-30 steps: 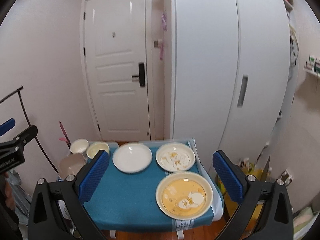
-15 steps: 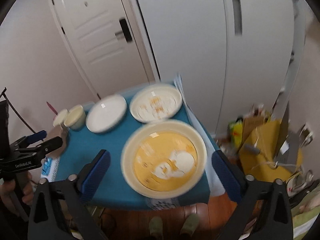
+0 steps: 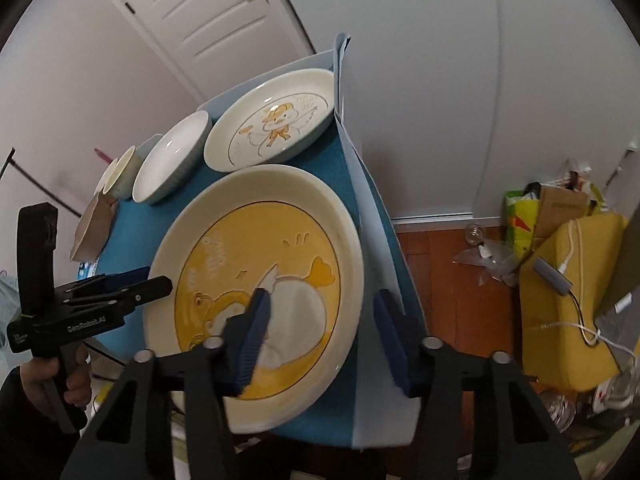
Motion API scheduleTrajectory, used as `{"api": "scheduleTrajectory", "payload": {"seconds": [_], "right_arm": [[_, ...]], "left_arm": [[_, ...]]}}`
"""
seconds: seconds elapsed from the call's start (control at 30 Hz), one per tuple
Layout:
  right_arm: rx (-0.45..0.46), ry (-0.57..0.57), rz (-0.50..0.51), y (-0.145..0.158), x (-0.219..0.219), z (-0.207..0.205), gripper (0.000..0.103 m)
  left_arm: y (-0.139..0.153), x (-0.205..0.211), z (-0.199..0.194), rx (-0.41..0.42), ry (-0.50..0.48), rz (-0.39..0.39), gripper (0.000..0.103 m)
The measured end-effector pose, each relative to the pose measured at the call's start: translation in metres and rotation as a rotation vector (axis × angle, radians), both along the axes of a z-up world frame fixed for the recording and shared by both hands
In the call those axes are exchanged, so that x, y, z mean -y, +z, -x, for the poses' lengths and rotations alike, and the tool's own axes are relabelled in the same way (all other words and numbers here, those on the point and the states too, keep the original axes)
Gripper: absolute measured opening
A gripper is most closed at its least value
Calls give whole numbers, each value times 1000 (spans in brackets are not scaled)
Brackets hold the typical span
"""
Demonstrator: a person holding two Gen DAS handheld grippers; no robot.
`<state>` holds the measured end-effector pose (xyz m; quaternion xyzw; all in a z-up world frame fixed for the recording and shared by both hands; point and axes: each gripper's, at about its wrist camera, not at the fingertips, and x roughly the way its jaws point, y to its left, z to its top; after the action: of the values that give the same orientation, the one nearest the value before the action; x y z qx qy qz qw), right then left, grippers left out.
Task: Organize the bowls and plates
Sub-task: 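Grasp the rim of the large yellow bear plate with both grippers, then lift the yellow bear plate with both grippers and carry it toward the beige basin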
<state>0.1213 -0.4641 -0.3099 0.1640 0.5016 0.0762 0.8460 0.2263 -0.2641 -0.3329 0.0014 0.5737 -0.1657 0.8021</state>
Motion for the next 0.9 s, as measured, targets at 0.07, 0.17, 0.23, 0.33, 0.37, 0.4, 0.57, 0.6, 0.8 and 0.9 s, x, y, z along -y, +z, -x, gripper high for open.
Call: {"api": "scheduleTrajectory", "payload": {"seconds": [0.07,0.17,0.23,0.33,0.37,0.4,0.57,0.6,0.8,0.9], "right_arm": [[-6,21,-6,-6,3,-6,32],[-9,38,-13,-11,6,-11,25],[-9,47,-1,-13,7,-15,20],[-8,49,10,-16,11,-16,14],[-9,49,7,-17,11,-17,14],[-10,49,2,-18,12,-17,13],[-14,55,3,-20,11,-18,13],[-16,54,-2,-20,12,-19,13],[-16,54,-2,-20,14,-19,14],[-11,58,4,-20,15,-18,14]], "left_arm": [[-4,1,-3,-6,8,-4,34],[-4,3,-3,-12,20,11,29],[-4,4,-4,-13,16,21,20],[-5,11,-5,-12,10,20,17],[-2,12,-6,-15,13,25,17],[-2,13,-6,-19,16,32,17],[-7,17,-12,-18,22,10,17],[-7,18,-12,-15,24,5,17],[-6,17,-12,0,17,-15,17],[-4,16,-11,11,13,-20,17]]}}
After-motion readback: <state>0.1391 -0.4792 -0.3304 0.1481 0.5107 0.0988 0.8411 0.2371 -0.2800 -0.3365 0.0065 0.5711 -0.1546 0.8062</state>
